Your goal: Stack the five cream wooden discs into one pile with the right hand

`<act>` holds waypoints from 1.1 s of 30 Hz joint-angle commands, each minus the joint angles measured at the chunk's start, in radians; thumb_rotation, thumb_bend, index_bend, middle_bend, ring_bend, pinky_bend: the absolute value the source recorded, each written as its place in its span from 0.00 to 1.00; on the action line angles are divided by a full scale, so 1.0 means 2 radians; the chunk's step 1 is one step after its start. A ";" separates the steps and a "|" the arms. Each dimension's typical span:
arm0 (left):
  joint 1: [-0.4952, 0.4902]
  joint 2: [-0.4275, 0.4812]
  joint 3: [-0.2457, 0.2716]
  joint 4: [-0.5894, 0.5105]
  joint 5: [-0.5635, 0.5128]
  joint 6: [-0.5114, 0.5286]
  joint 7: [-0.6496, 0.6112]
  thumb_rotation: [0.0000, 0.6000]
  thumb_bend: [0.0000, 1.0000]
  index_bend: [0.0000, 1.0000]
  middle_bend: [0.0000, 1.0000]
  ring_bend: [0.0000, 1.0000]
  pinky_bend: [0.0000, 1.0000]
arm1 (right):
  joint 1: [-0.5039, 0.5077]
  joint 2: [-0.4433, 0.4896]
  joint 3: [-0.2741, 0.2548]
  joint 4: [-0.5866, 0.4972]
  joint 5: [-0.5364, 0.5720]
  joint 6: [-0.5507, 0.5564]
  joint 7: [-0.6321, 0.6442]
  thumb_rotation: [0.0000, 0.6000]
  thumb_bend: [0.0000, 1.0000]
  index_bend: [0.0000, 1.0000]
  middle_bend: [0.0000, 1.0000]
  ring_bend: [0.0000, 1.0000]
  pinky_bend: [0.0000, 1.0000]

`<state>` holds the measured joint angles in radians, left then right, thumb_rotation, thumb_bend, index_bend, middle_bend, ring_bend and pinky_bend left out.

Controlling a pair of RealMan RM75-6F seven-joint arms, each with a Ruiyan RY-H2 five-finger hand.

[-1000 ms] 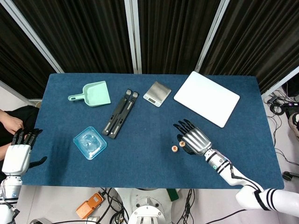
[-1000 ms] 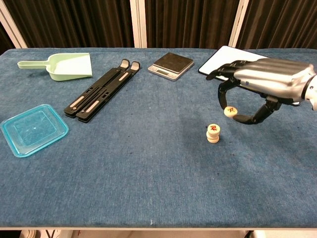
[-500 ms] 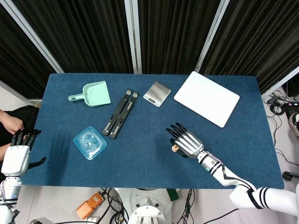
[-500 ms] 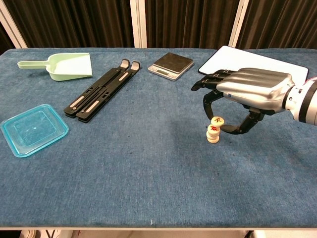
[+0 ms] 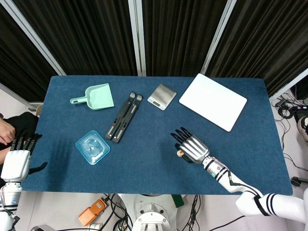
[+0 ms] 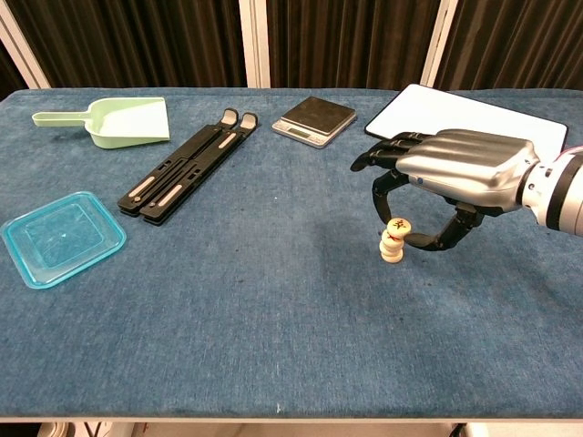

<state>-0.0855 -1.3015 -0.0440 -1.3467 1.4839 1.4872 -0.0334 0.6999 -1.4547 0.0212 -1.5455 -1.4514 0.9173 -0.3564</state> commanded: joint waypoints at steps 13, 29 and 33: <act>-0.001 -0.002 0.000 0.003 0.000 -0.001 -0.001 1.00 0.08 0.17 0.14 0.04 0.00 | -0.003 0.004 -0.004 -0.004 -0.011 0.008 0.010 1.00 0.55 0.43 0.14 0.06 0.09; -0.007 -0.005 -0.003 0.000 0.005 0.000 0.000 1.00 0.08 0.17 0.14 0.04 0.00 | -0.138 0.116 0.007 -0.058 0.012 0.211 0.036 1.00 0.37 0.00 0.10 0.03 0.09; -0.008 -0.005 -0.005 -0.005 0.006 0.001 0.003 1.00 0.08 0.17 0.14 0.04 0.00 | -0.181 0.150 -0.008 -0.071 0.007 0.252 0.061 1.00 0.37 0.00 0.03 0.00 0.04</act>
<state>-0.1014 -1.3110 -0.0525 -1.3549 1.4957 1.4893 -0.0292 0.3826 -1.1883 0.0231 -1.6649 -1.4374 1.3791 -0.2667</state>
